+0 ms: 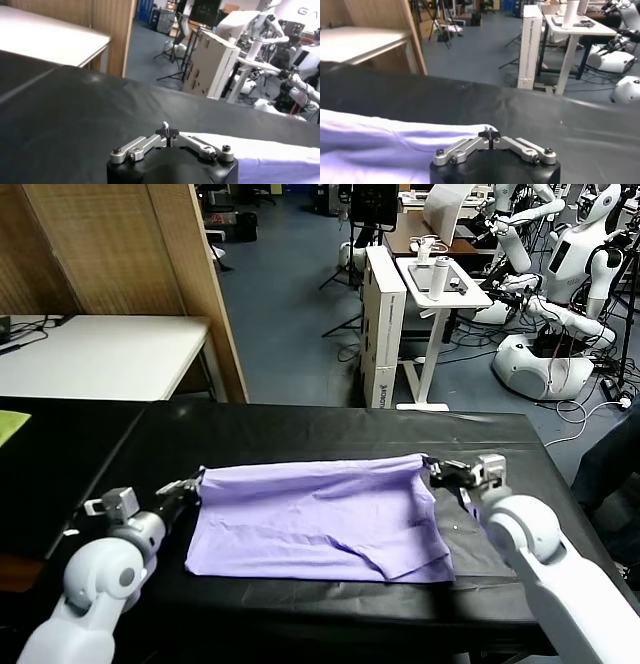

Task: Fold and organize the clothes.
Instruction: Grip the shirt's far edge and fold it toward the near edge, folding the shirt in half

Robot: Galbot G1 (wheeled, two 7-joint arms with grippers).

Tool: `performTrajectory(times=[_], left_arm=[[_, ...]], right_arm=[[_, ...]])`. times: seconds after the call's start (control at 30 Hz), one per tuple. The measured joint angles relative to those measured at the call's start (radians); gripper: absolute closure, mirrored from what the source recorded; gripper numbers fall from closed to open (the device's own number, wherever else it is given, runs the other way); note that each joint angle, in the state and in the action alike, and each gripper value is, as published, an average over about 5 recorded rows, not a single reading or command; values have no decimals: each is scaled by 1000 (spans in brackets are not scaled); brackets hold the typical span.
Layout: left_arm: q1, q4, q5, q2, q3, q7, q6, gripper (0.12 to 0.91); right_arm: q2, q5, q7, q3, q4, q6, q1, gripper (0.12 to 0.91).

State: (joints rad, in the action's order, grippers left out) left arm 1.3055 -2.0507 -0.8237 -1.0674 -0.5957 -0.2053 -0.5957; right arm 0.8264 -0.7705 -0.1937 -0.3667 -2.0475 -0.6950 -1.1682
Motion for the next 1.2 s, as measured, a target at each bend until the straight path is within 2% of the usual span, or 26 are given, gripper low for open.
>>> performTrajectory(times=[0.4,1.03,1.1,1.2], left_arm=[[154,-64,25,-32,-39,9,3,882],[221,-65,39,-54,-63,3,8,882],[226,-69,40,-57,-65,-4,5,882],[236,-80,43,-63,-72,-16,-1,862]], right_arm=[[-3,13,-11,0,-58,-38,-107,887],[-14,-23,-6,1,-56,-41,-107,880],[-19,-26,-5,-4,-64,-41,-111,849],[-26,-30,-3,-14,-77,-41,-118,715]])
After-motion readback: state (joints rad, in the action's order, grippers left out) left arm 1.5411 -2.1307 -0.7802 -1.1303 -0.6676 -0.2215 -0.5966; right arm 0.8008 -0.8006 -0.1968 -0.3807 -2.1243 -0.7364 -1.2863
